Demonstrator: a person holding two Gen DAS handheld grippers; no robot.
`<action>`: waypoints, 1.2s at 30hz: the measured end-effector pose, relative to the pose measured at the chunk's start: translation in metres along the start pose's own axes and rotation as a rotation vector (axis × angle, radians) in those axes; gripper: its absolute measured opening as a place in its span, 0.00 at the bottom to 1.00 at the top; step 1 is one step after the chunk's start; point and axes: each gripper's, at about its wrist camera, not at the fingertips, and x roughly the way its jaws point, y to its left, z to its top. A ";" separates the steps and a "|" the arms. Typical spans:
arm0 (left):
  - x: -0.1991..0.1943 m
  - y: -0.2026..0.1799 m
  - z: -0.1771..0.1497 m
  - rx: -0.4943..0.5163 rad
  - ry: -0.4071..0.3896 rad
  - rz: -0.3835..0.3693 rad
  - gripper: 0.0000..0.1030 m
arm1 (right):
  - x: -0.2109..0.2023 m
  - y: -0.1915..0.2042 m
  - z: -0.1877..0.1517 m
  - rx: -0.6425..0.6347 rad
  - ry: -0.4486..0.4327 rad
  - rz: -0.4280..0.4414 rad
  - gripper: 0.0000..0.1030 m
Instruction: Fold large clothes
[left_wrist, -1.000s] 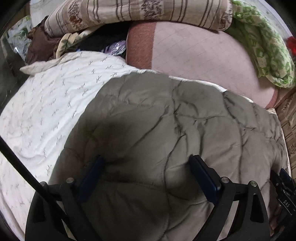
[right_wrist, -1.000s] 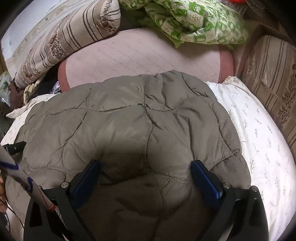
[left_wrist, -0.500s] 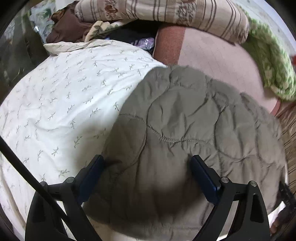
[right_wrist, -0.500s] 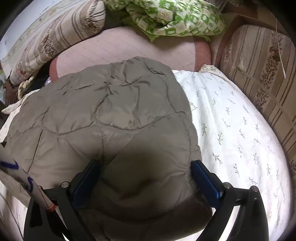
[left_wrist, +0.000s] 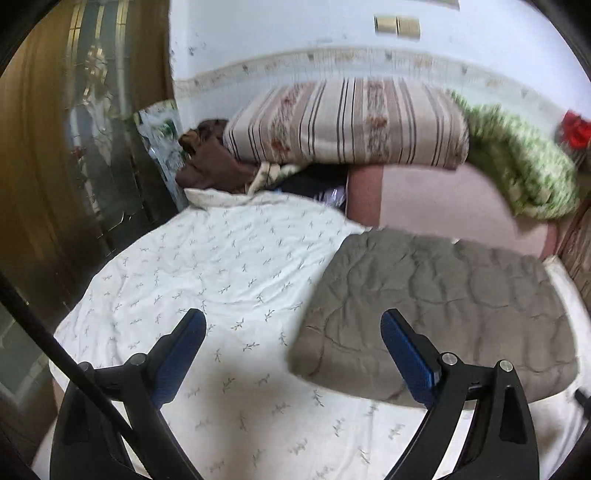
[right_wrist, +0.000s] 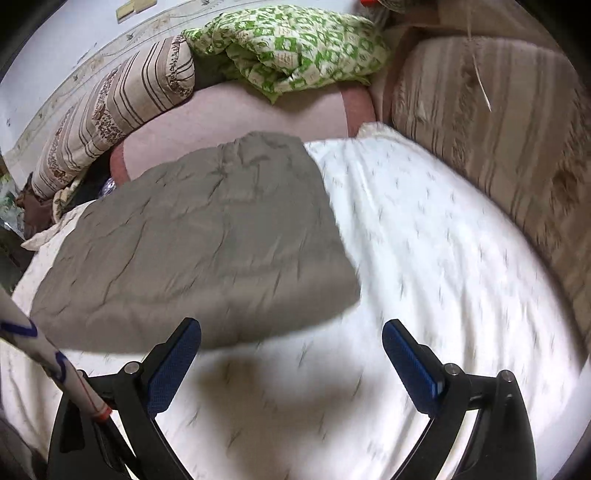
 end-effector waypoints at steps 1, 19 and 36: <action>-0.011 0.001 -0.002 -0.013 -0.001 -0.010 0.93 | -0.006 0.002 -0.008 0.012 0.005 0.009 0.98; -0.097 -0.006 -0.049 -0.024 0.011 -0.121 0.94 | -0.069 0.062 -0.071 -0.074 -0.009 0.046 0.98; 0.038 0.034 -0.066 -0.131 0.441 -0.180 0.61 | -0.018 0.002 -0.038 0.055 0.051 0.004 0.98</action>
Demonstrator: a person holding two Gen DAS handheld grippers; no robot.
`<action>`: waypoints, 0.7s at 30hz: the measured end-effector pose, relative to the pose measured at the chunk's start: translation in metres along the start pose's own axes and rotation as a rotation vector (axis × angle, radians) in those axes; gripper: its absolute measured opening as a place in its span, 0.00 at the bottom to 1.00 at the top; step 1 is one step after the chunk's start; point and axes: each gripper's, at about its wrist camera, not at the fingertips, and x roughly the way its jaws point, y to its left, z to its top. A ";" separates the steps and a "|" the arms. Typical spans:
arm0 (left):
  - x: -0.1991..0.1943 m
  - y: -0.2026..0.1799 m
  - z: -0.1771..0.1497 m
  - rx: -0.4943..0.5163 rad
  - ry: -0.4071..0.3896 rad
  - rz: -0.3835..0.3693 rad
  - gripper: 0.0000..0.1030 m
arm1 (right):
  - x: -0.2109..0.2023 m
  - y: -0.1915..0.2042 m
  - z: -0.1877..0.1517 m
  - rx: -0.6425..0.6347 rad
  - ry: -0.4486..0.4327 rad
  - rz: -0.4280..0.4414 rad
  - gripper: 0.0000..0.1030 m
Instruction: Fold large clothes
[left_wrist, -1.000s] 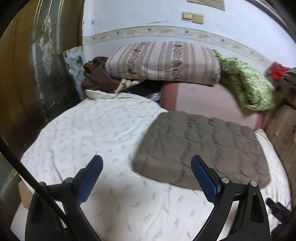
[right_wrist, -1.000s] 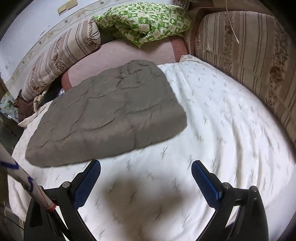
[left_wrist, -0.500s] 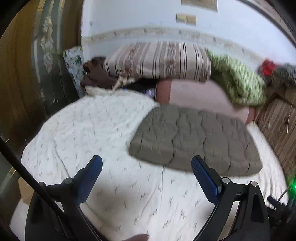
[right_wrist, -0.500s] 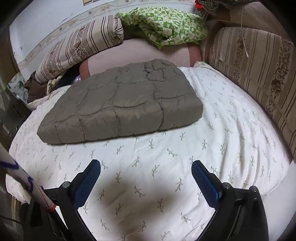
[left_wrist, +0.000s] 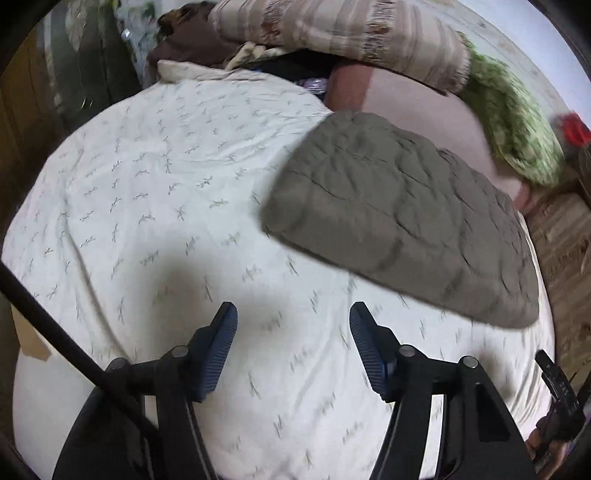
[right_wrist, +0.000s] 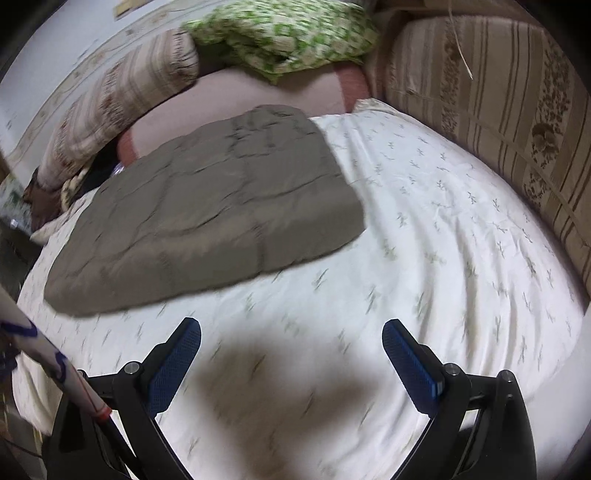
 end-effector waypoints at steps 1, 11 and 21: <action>0.006 0.004 0.010 -0.015 0.000 0.004 0.61 | 0.005 -0.006 0.009 0.008 -0.002 -0.004 0.98; 0.115 0.012 0.119 -0.031 0.100 -0.205 0.73 | 0.103 -0.054 0.124 0.114 0.070 0.074 0.98; 0.208 0.001 0.142 -0.187 0.313 -0.481 0.73 | 0.204 -0.055 0.149 0.278 0.304 0.488 0.68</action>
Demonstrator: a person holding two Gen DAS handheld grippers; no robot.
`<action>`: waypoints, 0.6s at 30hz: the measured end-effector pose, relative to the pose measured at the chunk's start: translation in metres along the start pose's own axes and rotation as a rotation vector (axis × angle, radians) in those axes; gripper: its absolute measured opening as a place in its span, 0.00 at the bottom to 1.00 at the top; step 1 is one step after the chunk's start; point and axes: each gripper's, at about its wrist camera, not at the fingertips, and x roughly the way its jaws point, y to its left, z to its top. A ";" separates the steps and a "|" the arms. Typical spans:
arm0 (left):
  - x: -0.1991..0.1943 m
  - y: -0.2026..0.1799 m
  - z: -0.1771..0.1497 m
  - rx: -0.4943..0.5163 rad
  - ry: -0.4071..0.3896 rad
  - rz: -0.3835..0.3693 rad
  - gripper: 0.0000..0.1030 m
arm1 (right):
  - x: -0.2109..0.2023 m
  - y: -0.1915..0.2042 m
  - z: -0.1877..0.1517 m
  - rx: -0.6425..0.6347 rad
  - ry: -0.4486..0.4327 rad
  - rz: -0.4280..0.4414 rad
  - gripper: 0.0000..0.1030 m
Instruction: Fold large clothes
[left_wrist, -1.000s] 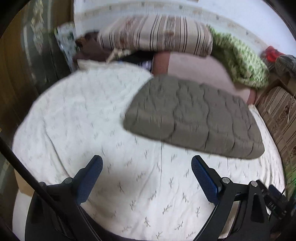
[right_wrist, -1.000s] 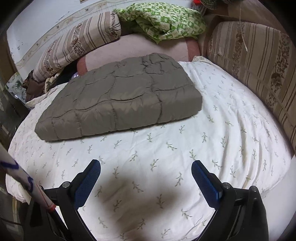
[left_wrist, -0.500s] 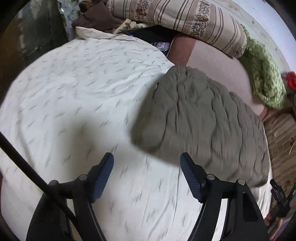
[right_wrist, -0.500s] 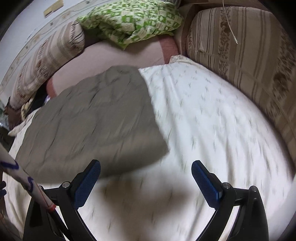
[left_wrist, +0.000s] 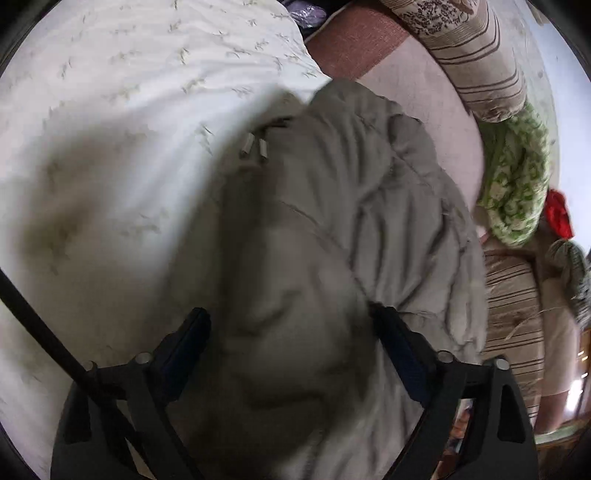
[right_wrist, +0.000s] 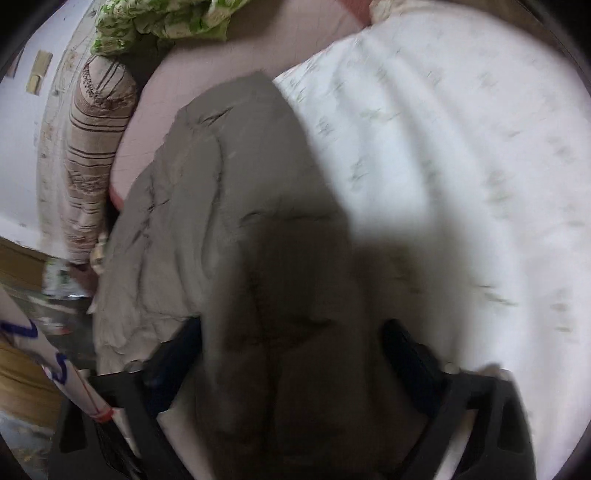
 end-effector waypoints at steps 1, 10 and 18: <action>-0.006 -0.007 -0.005 0.012 -0.016 0.014 0.66 | 0.002 0.000 -0.001 0.027 0.014 0.040 0.67; -0.035 -0.038 -0.035 0.148 -0.086 0.205 0.64 | -0.032 0.005 -0.036 -0.005 -0.021 0.013 0.66; -0.087 -0.079 -0.076 0.283 -0.257 0.354 0.64 | -0.096 0.039 -0.044 -0.012 -0.285 -0.150 0.84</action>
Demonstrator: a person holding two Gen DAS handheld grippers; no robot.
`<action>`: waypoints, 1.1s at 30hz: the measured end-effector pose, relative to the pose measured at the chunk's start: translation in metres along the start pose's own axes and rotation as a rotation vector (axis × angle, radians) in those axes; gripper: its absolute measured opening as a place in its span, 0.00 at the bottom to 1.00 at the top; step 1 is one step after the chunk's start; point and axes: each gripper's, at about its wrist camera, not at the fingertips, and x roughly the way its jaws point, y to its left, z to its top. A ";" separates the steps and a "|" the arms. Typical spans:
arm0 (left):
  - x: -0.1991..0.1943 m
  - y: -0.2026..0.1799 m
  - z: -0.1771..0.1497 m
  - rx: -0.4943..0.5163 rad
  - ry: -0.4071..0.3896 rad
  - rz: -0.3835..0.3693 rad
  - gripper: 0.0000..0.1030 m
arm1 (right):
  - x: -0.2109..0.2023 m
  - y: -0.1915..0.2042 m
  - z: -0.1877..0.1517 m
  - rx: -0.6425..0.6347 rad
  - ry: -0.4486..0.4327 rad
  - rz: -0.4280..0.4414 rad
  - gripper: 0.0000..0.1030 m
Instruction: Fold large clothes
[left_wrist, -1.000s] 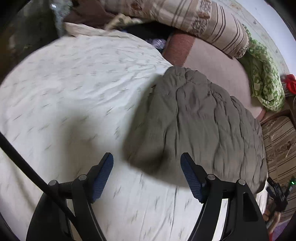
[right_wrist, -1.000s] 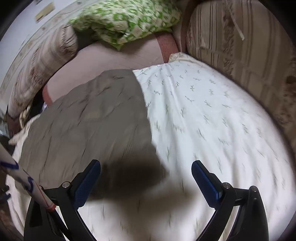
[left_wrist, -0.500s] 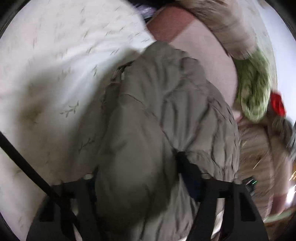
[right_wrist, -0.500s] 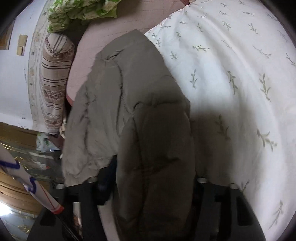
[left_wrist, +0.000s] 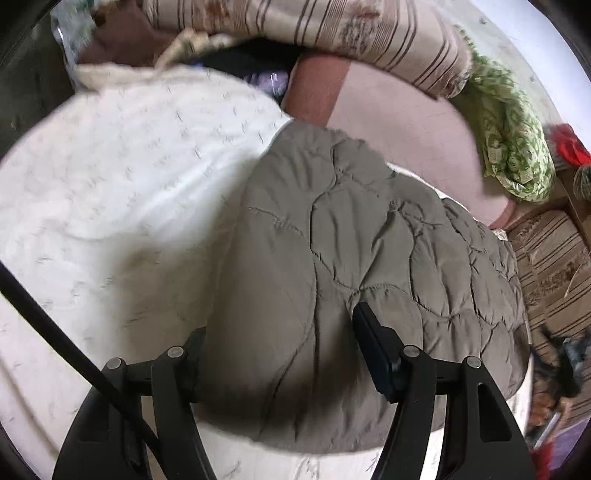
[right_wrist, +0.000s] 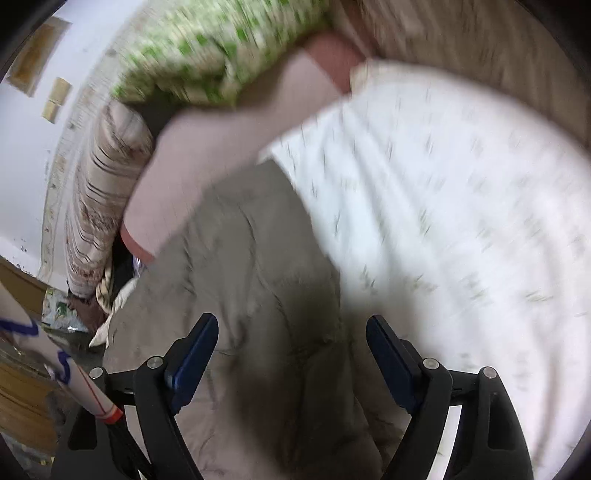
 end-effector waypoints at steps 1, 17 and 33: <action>-0.013 -0.002 -0.005 0.020 -0.046 0.043 0.65 | -0.018 0.007 -0.003 -0.030 -0.043 -0.032 0.84; -0.188 -0.054 -0.093 0.060 -0.648 0.361 0.97 | 0.009 0.131 -0.132 -0.501 0.009 -0.150 0.84; -0.181 -0.097 -0.140 0.137 -0.432 0.105 0.98 | -0.050 0.118 -0.188 -0.533 -0.091 -0.305 0.94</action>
